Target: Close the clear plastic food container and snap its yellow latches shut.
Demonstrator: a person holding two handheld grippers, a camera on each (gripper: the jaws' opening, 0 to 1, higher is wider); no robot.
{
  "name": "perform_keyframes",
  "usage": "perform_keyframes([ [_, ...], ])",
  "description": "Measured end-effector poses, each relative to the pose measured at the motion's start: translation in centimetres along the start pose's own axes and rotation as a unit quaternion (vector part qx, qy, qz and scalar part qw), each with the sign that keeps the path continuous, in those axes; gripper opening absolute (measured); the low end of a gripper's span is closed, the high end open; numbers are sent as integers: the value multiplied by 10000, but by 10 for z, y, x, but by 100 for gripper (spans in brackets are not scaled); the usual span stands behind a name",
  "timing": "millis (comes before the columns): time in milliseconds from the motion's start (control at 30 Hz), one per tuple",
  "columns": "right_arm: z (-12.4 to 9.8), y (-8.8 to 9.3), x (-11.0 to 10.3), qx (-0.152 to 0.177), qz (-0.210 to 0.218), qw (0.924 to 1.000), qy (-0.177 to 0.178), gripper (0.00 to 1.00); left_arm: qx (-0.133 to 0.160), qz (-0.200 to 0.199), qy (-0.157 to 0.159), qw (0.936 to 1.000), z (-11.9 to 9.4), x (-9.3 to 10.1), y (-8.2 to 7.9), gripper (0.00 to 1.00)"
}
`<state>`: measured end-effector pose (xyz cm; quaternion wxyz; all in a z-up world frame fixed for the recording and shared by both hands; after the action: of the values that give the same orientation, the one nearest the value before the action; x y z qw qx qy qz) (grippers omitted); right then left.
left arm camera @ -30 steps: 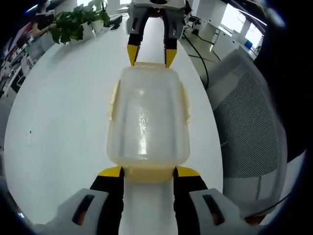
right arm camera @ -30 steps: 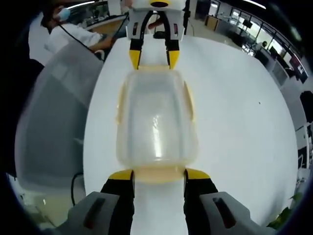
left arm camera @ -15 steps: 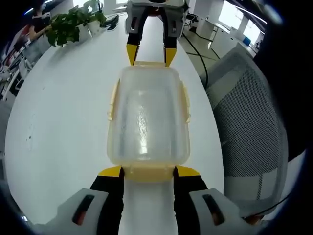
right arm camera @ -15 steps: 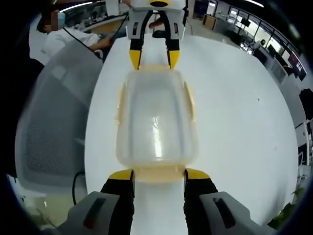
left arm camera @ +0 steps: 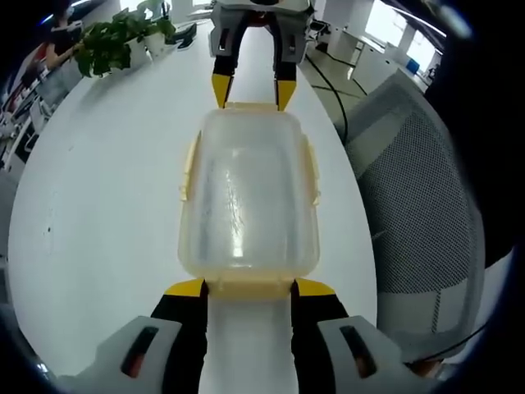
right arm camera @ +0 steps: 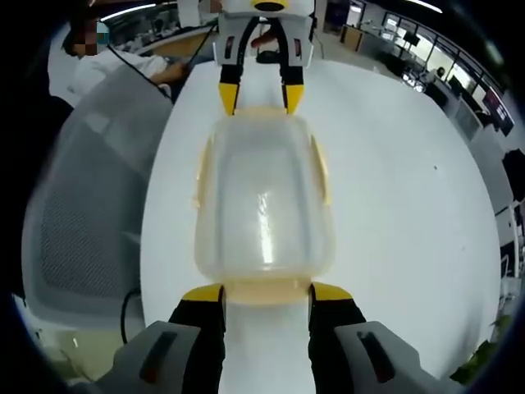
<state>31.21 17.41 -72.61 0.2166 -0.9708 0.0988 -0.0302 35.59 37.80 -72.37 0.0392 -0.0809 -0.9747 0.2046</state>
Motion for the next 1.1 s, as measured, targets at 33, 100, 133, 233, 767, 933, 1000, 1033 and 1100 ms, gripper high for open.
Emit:
perform_keyframes([
  [33, 0, 0, 0, 5, 25, 10000, -19, 38, -2, 1, -2, 10000, 0, 0, 0, 39],
  [100, 1, 0, 0, 6, 1, 10000, -24, 38, -14, 6, -14, 10000, 1, 0, 1, 39],
  [133, 1, 0, 0, 6, -17, 10000, -21, 38, -9, 8, -12, 10000, 1, 0, 1, 39],
  [233, 1, 0, -1, -17, -102, 9999, 6, 38, 49, 5, -32, 10000, 1, 0, 2, 39],
  [767, 4, 2, -5, -162, -339, 9993, 18, 39, -86, 89, -222, 9997, 8, 2, 5, 44],
  [933, 4, 4, -5, -178, -312, 9993, 58, 39, -138, 37, -229, 9996, 10, 5, 6, 44],
  [1000, 2, 6, -6, -165, -253, 9995, 66, 39, -125, 13, -269, 9996, 9, 6, 6, 44],
  [1033, 1, 7, -6, -158, -235, 9996, 73, 39, -123, 1, -276, 9995, 9, 5, 6, 43],
  [1100, -2, 10, -7, -131, -172, 9998, 29, 39, -161, -90, -253, 9995, 7, 6, 8, 41],
])
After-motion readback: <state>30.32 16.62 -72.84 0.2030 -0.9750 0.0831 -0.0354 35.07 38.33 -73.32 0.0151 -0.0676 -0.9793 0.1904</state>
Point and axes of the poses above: the point that each gripper's makers call its tool centre point, and the gripper's own axes: z roughly forward along the fingers, x roughly to its right, y roughly out of its underside, the point moved 6 cm from there along -z, roughly backward along the fingers, and after that the axes turned 1 degree about x, right-handed, at the moved point
